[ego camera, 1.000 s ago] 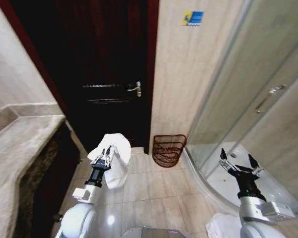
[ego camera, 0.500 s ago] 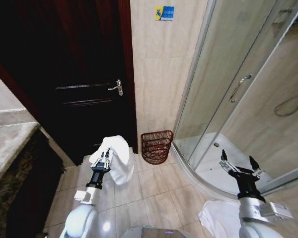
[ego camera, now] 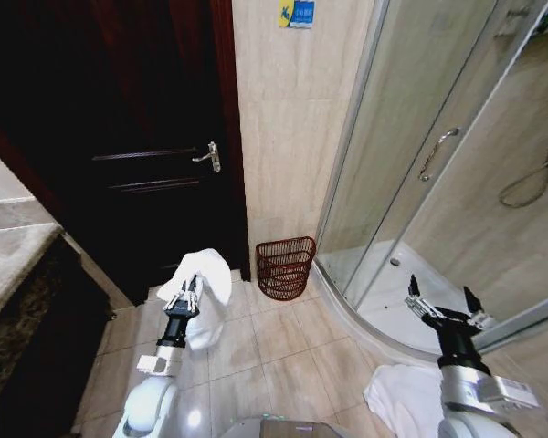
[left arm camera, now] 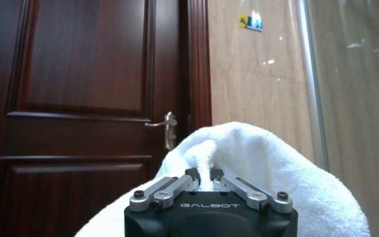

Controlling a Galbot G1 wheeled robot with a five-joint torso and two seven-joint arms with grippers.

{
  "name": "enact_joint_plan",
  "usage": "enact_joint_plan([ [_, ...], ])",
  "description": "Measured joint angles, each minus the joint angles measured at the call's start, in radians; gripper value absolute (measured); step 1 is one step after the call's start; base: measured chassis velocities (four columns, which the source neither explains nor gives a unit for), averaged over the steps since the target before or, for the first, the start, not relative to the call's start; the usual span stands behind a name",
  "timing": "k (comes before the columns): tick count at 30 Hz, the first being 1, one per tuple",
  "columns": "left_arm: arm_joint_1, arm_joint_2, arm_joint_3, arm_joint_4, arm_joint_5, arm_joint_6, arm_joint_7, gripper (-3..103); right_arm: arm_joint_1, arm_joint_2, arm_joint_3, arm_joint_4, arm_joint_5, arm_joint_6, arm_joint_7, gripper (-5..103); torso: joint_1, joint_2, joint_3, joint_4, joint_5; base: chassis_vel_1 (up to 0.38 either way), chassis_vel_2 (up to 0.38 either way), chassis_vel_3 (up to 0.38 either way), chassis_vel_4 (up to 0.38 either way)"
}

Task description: Discard the used towel into the hamper.

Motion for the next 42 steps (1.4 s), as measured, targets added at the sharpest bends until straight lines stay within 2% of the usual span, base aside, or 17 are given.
enact_joint_plan([
  [3, -0.034, -0.004, -0.002, 0.013, 0.011, -0.004, 0.000, 6, -0.002, 0.000, -0.010, -0.042, -0.007, 0.049, -0.007, 100, -0.008, -0.018, -0.010, -0.0001, 0.0000, 0.000, 0.000, 0.000, 0.000],
  [8, -0.034, -0.001, -0.002, 0.018, 0.014, -0.012, -0.001, 6, 0.001, -0.001, -0.034, -0.060, -0.039, 0.075, -0.010, 100, -0.016, -0.035, -0.019, -0.0002, 0.0000, 0.000, 0.000, 0.000, 0.000],
  [18, 0.000, -0.007, -0.017, 0.008, -0.007, -0.029, -0.018, 6, 0.044, -0.001, -0.038, -0.095, -0.066, 0.076, -0.013, 100, -0.035, -0.077, -0.042, -0.0001, 0.0000, 0.000, 0.000, 0.000, 0.000],
  [25, 0.029, 0.018, -0.039, -0.003, -0.030, -0.042, -0.021, 6, 0.062, -0.001, -0.039, -0.112, -0.065, 0.077, -0.015, 100, -0.045, -0.101, -0.055, 0.0000, 0.0000, 0.000, 0.000, 0.000, 0.000],
  [42, 0.021, 0.010, -0.027, 0.008, -0.012, -0.043, -0.016, 6, 0.050, -0.002, -0.028, -0.141, -0.050, 0.105, -0.013, 100, -0.062, -0.141, -0.079, -0.0001, 0.0000, 0.000, 0.000, 0.000, 0.000],
])
